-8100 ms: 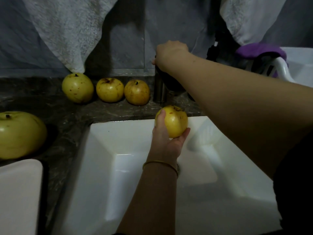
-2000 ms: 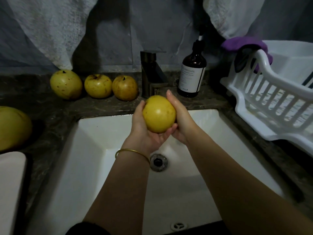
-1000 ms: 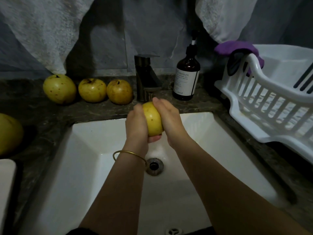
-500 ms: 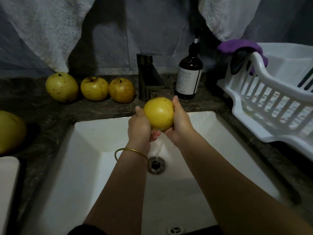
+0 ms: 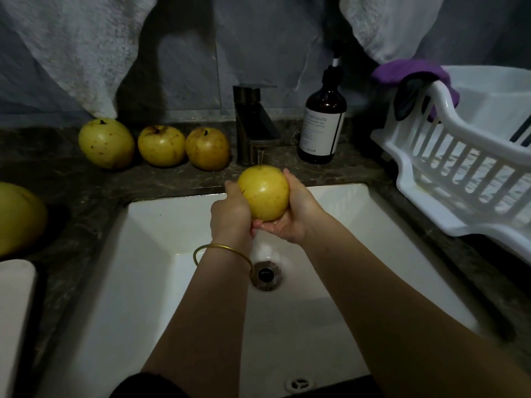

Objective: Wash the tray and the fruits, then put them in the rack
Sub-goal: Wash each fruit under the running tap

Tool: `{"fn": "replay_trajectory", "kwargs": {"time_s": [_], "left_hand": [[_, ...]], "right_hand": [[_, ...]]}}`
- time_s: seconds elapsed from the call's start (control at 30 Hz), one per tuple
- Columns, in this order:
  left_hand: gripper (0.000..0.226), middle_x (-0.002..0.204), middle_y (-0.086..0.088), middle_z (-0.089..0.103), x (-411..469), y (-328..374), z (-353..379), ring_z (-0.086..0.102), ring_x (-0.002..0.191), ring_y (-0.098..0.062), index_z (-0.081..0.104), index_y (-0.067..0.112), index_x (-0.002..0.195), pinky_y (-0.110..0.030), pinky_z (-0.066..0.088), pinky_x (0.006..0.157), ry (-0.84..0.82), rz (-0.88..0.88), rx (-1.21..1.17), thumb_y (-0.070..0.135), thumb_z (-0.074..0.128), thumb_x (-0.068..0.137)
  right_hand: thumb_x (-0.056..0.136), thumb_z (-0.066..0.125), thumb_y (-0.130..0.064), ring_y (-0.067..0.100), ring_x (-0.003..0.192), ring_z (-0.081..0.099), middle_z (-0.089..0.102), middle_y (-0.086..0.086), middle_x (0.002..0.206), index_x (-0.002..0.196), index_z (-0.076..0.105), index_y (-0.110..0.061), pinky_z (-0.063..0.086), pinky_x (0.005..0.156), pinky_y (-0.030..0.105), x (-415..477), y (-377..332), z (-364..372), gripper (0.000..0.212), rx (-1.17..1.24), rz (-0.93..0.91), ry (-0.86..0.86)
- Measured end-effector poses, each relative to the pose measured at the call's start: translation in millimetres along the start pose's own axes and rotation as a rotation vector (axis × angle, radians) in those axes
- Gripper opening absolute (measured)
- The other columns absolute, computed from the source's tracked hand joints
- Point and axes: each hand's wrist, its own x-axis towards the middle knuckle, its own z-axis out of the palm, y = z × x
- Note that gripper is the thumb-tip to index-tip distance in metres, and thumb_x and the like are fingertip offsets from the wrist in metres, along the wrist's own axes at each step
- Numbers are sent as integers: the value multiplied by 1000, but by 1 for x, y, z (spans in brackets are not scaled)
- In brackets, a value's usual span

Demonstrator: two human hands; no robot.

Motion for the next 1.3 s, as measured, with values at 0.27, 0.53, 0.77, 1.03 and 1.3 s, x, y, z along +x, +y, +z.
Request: {"fn": "replay_trajectory", "kwargs": {"time_s": [0.27, 0.53, 0.77, 1.03, 1.3], "left_hand": [[49, 101, -18, 63, -6, 5, 1, 55, 57, -20, 47, 13, 108, -23, 39, 45, -51, -70, 2, 57, 28, 97], [57, 70, -11, 52, -13, 5, -3, 49, 38, -13, 52, 7, 121, -11, 38, 31, -127, -206, -133, 50, 23, 100], [91, 99, -17, 67, -23, 7, 5, 68, 84, -34, 58, 11, 111, -52, 57, 75, -214, -183, -246, 87, 34, 68], [51, 114, -6, 58, -33, 14, -1, 61, 95, -24, 49, 23, 124, -39, 57, 65, -251, -17, -204, 54, 59, 85], [40, 118, -16, 56, -24, 18, -1, 58, 99, -36, 51, 19, 121, -42, 53, 54, -148, -202, -395, 46, 42, 93]], "right_hand": [[90, 51, -57, 40, 111, 56, 50, 20, 131, 136, 38, -17, 51, 76, 54, -5, -3, 2, 63, -54, -25, 25], [81, 67, -44, 32, 109, 58, 51, 7, 128, 129, 45, -31, 58, 75, 44, -11, 2, 3, 54, -455, -310, -128], [92, 42, -57, 20, 101, 51, 51, -4, 105, 125, 47, -30, 40, 92, 39, -16, 8, 3, 43, -949, -798, 207], [100, 29, -43, 15, 98, 53, 61, -2, 109, 115, 54, -28, 35, 82, 36, -20, 12, 4, 33, -1167, -993, 218], [86, 43, -55, 21, 103, 57, 59, 1, 110, 103, 57, -31, 47, 90, 46, -14, 16, 10, 33, -881, -922, 39]]}}
